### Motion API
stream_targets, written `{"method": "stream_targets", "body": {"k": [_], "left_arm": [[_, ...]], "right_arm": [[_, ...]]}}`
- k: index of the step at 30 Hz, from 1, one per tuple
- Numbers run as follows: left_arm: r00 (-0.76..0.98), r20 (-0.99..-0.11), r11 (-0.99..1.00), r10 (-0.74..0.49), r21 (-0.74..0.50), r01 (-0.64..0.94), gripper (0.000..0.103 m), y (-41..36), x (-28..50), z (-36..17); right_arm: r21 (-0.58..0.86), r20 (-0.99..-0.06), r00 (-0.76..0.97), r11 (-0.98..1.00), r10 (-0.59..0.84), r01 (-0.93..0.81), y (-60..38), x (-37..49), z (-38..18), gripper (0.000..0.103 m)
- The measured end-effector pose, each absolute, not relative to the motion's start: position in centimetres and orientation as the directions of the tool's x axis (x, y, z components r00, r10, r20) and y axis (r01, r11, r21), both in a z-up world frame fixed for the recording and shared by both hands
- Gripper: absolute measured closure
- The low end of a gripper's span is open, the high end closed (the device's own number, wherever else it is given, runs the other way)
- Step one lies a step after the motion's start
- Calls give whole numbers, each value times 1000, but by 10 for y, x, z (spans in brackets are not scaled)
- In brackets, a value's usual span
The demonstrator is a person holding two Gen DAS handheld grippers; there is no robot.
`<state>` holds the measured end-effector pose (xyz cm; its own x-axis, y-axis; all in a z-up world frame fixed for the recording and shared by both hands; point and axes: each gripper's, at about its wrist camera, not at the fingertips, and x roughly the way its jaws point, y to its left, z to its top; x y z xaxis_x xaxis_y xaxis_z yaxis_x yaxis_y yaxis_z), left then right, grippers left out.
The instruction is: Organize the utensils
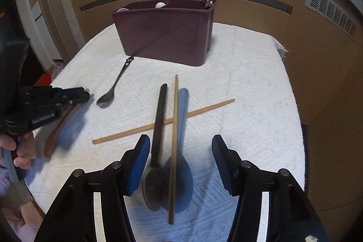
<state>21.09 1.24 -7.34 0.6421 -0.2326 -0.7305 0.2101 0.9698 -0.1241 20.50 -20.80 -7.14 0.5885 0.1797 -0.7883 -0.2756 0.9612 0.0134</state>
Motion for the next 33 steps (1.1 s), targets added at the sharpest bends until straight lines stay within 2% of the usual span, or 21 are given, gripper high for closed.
{"method": "stream_targets", "body": {"k": [2, 3, 4, 8, 15, 18, 25, 30, 33], "left_arm": [[690, -681, 969, -246, -165, 183, 90, 26, 204, -56], [713, -656, 969, -248, -180, 171, 90, 31, 200, -49], [734, -631, 967, -251, -194, 163, 90, 36, 196, -41], [775, -577, 963, -255, -219, 154, 90, 44, 191, -25], [791, -548, 957, -272, -241, 162, 90, 51, 188, -21], [789, -544, 952, -285, -258, 166, 90, 50, 184, -20], [800, -519, 947, -301, -260, 187, 90, 45, 174, -3], [813, -487, 943, -318, -251, 218, 90, 36, 163, 15], [816, -483, 944, -318, -238, 227, 90, 30, 159, 23]], "right_arm": [[-11, -791, 587, 955, 172, -295, -199, 209, -70, 70], [-22, -799, 578, 951, 169, -309, -195, 213, -71, 83], [-19, -807, 564, 946, 177, -324, -191, 218, -72, 85], [38, -825, 515, 932, 232, -360, -176, 238, -77, 86], [-44, -874, 476, 958, 101, -283, -160, 265, -99, 90], [-39, -877, 471, 962, 96, -269, -158, 268, -100, 91], [56, -771, 601, 963, 209, -264, -182, 227, -51, 93], [78, -699, 677, 965, 231, -249, -202, 198, -21, 94], [82, -674, 700, 965, 237, -248, -207, 189, -11, 98]]}}
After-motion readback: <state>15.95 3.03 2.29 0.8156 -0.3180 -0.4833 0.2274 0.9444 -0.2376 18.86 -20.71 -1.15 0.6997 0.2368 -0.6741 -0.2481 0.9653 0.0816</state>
